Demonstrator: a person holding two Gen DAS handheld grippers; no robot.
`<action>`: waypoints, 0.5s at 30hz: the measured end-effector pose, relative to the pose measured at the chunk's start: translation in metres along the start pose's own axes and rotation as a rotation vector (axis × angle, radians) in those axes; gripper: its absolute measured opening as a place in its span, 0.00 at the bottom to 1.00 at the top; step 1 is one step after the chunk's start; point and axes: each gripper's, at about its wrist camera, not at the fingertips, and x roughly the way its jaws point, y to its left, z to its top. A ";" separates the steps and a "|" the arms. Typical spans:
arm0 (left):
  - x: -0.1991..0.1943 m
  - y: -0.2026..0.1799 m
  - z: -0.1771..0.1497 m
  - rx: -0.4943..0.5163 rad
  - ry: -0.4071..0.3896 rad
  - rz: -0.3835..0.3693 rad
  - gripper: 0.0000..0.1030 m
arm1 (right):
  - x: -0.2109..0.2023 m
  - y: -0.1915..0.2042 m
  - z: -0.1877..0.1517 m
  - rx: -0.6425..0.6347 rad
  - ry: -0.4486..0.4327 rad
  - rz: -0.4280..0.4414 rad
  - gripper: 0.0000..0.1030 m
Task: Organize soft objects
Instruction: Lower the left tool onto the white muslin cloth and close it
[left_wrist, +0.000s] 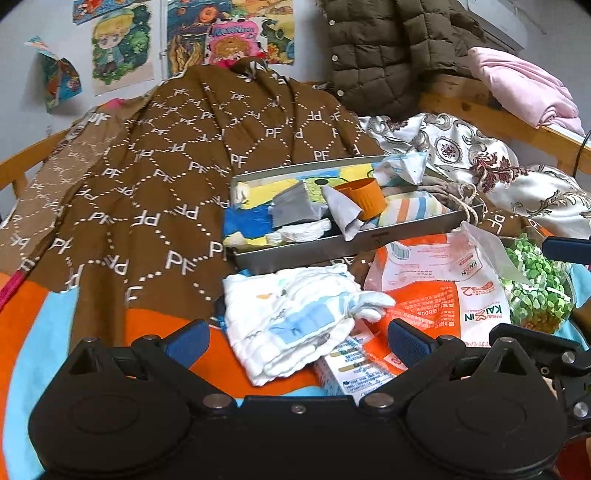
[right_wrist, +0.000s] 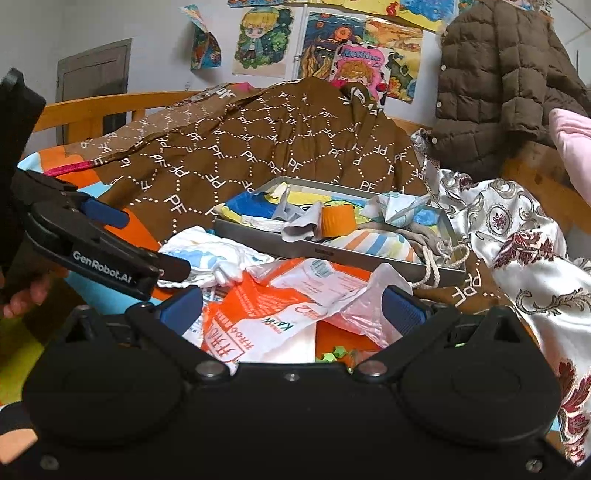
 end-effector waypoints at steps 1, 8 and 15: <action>0.002 0.000 0.000 0.000 -0.001 -0.006 0.99 | 0.001 -0.001 0.000 0.004 0.000 -0.001 0.99; 0.019 0.002 0.004 -0.029 0.000 -0.034 0.99 | 0.008 0.002 -0.002 0.008 -0.008 -0.009 0.99; 0.035 0.007 0.007 -0.051 0.048 -0.026 0.97 | 0.018 0.000 -0.004 0.002 -0.002 -0.004 0.99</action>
